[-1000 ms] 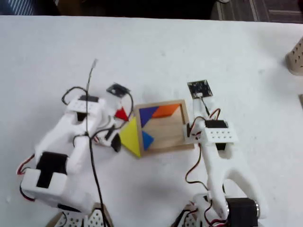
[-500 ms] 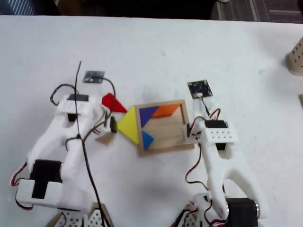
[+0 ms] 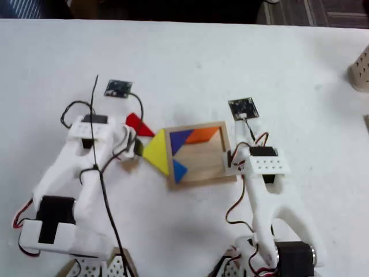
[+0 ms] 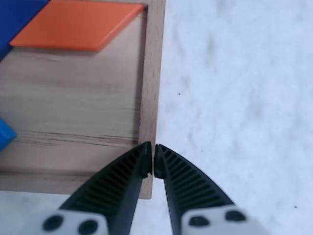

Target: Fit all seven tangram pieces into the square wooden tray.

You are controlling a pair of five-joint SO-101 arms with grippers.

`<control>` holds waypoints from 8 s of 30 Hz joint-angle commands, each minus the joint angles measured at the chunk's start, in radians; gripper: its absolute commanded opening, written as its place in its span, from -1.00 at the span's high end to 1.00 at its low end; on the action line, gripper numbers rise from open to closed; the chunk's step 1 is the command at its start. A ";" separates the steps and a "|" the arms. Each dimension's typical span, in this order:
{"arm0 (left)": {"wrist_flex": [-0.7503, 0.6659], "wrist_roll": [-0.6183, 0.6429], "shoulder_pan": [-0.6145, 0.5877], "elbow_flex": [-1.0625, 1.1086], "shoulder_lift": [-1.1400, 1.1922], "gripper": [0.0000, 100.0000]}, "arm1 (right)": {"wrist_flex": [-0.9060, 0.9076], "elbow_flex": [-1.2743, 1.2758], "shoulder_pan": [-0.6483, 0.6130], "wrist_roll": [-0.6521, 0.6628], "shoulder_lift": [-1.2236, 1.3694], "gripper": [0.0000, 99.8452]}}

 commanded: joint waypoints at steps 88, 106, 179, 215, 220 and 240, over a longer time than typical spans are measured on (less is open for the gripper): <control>-0.094 -0.284 -0.041 -0.095 0.004 0.33 | -0.016 -0.023 -0.012 0.011 -0.036 0.96; -0.058 -0.371 -0.062 -0.262 0.228 0.33 | -0.016 -0.020 -0.013 0.011 -0.036 0.96; 0.192 -0.387 -0.090 -0.516 0.318 0.33 | -0.016 -0.018 -0.013 0.011 -0.036 0.96; 0.431 -0.229 -0.012 -0.651 0.386 0.81 | -0.016 -0.018 -0.013 0.011 -0.036 0.96; 0.459 -0.146 -0.012 -0.643 0.318 0.81 | -0.016 -0.018 -0.013 0.011 -0.036 0.96; 0.546 0.058 0.229 -0.647 0.243 0.81 | -0.016 -0.018 -0.013 0.011 -0.036 0.96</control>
